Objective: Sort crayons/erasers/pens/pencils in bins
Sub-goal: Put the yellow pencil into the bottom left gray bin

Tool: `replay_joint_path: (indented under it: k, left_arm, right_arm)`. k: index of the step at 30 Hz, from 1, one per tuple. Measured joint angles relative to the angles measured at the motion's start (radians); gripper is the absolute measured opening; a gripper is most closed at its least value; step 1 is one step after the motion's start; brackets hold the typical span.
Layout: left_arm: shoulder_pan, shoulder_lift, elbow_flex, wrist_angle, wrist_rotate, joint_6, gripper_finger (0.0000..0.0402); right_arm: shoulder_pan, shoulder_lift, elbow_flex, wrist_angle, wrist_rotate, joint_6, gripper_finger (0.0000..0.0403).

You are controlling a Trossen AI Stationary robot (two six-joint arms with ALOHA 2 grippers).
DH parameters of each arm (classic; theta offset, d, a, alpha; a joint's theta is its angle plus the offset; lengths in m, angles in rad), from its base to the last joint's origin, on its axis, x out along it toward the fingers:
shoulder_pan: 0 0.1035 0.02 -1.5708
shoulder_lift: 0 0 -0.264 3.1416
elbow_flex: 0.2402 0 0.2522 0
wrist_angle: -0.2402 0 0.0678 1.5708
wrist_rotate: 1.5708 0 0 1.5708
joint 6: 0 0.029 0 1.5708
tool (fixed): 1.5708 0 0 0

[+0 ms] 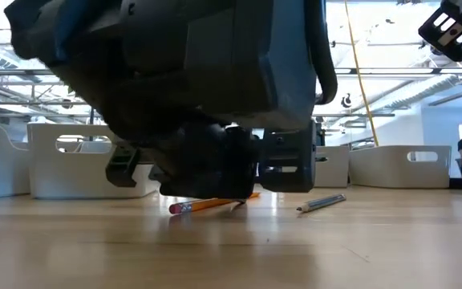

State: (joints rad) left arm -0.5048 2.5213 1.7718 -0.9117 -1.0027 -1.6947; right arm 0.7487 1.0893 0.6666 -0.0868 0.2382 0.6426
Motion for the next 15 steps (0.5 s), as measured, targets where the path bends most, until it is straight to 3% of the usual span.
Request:
replay_joint_path:
  k: [7, 15]
  left_arm:
    - [-0.001, 0.016, 0.000, 0.005, -0.019, 0.006, 0.0020]
    - [-0.001, 0.012, 0.000, -0.010, -0.017, 0.007, 0.0022]
  right_arm:
    - [-0.004, 0.000, 0.000, 0.001, 0.000, 0.000, 0.0201]
    - [-0.011, 0.000, 0.000, 0.007, 0.000, -0.002, 0.0201]
